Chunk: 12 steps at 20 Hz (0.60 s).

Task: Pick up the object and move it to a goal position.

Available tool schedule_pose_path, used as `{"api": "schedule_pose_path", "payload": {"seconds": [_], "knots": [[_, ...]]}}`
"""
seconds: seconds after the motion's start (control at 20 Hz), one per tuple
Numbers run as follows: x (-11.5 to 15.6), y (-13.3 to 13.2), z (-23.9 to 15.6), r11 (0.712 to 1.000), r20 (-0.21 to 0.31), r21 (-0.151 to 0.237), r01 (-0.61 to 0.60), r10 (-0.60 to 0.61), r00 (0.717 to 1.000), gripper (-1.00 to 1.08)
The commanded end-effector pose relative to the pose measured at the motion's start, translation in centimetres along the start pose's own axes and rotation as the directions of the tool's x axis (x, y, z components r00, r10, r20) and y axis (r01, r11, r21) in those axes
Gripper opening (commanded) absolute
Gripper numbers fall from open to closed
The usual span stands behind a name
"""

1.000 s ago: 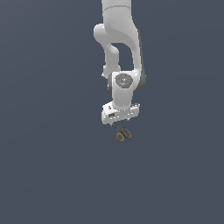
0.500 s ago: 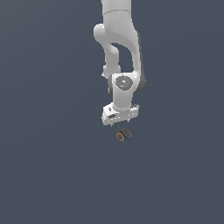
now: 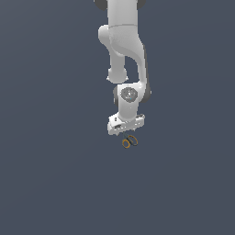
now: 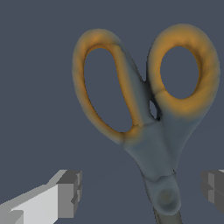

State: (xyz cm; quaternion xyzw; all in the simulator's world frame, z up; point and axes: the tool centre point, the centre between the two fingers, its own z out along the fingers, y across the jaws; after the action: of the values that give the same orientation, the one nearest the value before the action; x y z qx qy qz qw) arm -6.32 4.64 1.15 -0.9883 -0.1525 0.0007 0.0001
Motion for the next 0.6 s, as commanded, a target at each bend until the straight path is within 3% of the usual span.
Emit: {"api": "schedule_pose_path", "payload": {"seconds": [0.0,0.05,0.1,0.55], "knots": [[0.07,0.02,0.35,1.000,-0.001,0.000,0.000,0.000,1.000,1.00],[0.07,0.02,0.37,1.000,-0.001,0.000,0.000,0.000,1.000,1.00],[0.07,0.02,0.37,1.000,-0.001,0.000,0.000,0.000,1.000,-1.00],[0.07,0.02,0.37,1.000,-0.001,0.000,0.000,0.000,1.000,-1.00]]}}
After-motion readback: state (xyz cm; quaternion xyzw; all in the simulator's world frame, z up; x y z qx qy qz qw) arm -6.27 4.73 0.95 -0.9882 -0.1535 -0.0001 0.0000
